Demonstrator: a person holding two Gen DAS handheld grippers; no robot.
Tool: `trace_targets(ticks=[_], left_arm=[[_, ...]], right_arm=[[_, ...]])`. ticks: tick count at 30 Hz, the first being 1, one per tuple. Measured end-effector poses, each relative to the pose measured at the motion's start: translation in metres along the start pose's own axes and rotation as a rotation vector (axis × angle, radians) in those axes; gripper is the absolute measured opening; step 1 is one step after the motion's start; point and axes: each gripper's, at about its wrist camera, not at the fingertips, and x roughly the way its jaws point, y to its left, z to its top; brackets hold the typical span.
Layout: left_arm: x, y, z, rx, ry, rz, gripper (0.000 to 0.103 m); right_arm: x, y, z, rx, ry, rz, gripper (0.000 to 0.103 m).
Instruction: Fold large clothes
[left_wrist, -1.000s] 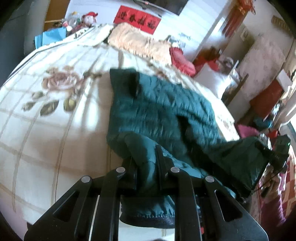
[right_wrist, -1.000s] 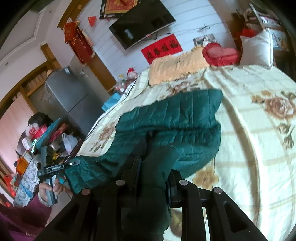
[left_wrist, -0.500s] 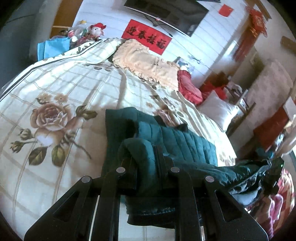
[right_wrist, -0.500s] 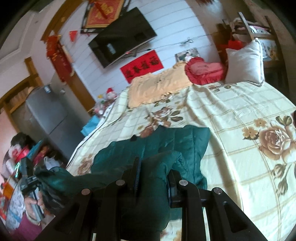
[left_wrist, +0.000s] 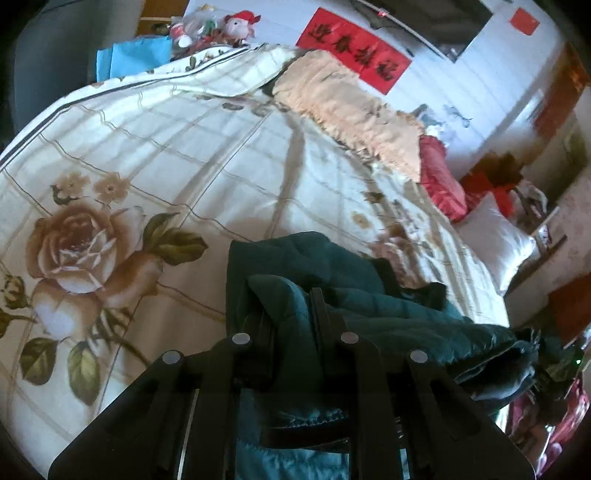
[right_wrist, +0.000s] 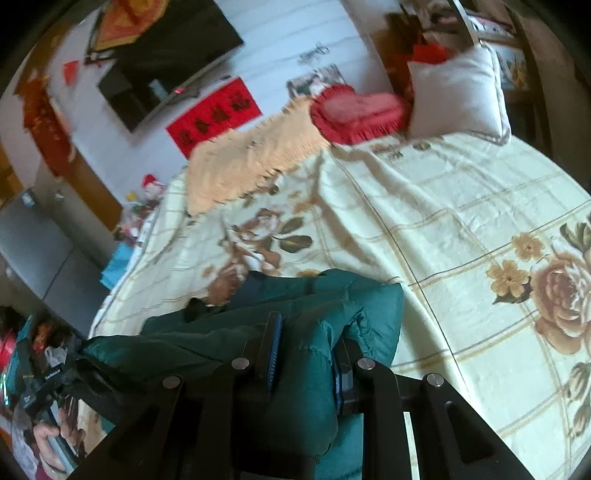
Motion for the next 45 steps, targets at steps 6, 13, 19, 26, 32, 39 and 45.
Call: trace_targets(ticks=[6,13,19,26,32,39,45], left_arm=[[0.03,0.01,0.003,-0.058,0.03,-0.039,0.019],[0.014,0.022,0.022,-0.123,0.107,-0.202,0.033],[-0.025,0.012,0.03,-0.099,0.022,-0.225,0.075],[-0.041,-0.001,0.02,-0.084,-0.054,-0.192,0.083],[0.0,-0.032,0.002,0.054,-0.02,-0.022,0.083],[0.073,-0.026,-0.001,0.093,0.055,0.203,0.093],[0.103,0.002,0.002,-0.049,0.162,0.143,0.1]], right_arm=[[0.045,-0.013,0.0,0.068,0.061,-0.005,0.035],[0.009,-0.024,0.008,0.123,-0.02,0.125,0.083],[-0.04,0.005,0.011,0.001,-0.11,0.152,0.085],[-0.007,0.106,-0.023,-0.337,-0.007,0.134,0.081],[0.072,0.163,-0.033,-0.406,0.077,0.1,0.077],[0.146,0.175,-0.044,-0.465,0.186,-0.037,0.077],[0.169,0.164,-0.041,-0.424,0.212,-0.046,0.079]])
